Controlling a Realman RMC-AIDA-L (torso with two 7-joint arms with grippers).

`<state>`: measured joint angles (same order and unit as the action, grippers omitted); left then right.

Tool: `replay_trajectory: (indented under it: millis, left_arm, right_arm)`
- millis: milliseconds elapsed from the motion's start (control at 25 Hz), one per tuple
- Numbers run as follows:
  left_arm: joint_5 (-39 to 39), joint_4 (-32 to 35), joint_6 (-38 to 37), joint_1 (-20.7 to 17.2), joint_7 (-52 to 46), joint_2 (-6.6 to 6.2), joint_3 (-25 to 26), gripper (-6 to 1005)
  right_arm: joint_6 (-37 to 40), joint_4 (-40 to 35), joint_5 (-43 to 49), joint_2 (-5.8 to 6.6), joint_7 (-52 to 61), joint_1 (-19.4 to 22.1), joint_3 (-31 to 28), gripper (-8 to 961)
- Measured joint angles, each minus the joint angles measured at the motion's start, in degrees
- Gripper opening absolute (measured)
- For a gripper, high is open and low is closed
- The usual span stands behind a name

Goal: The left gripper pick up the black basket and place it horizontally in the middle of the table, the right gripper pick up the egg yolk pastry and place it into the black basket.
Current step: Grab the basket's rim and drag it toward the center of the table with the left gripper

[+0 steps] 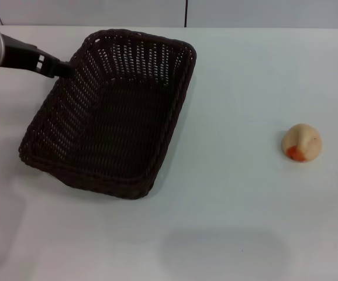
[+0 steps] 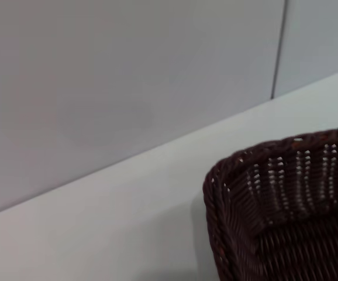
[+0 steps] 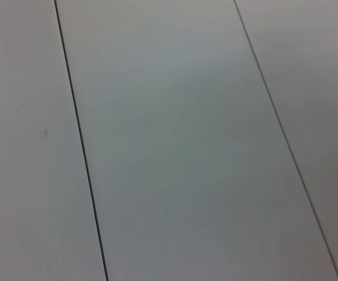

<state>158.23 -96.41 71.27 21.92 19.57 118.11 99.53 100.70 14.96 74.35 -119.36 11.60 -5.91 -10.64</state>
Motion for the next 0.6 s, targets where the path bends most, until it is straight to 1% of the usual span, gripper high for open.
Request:
replay_trajectory:
  millis: [120,280,320,440,480,520,600]
  left_arm:
    - [0.5,1.0,0.6,0.6,0.1,0.08,-0.2,693]
    - [0.7,5.4,1.0,2.5,0.1,0.03,-0.3,685]
    - [0.7,5.4,1.0,2.5,0.1,0.03,-0.3,682]
    - [2.2,13.5,-0.1,5.7,0.8,0.05,-0.3,676]
    - [2.2,13.5,-0.1,5.7,0.8,0.05,-0.3,674]
    - [3.0,15.9,-0.6,6.7,0.8,0.08,-0.3,672]
    - [3.7,18.4,-1.0,7.7,0.8,0.12,-0.3,667]
  right_arm:
    - [-0.1,-0.1,0.0,0.00,0.0,0.0,0.0,819]
    - [-0.1,-0.1,0.1,0.00,0.0,0.1,0.0,819]
    - [-0.1,-0.1,0.1,0.00,0.0,0.1,0.0,819]
    - [-0.2,-0.1,0.1,-0.06,0.0,0.2,0.1,819]
    - [-0.2,-0.1,0.1,-0.06,0.0,0.2,0.2,819]
    - [-0.2,-0.1,0.1,-0.07,0.0,0.2,0.4,819]
    - [-0.2,-0.1,0.1,-0.07,0.0,0.2,0.6,819]
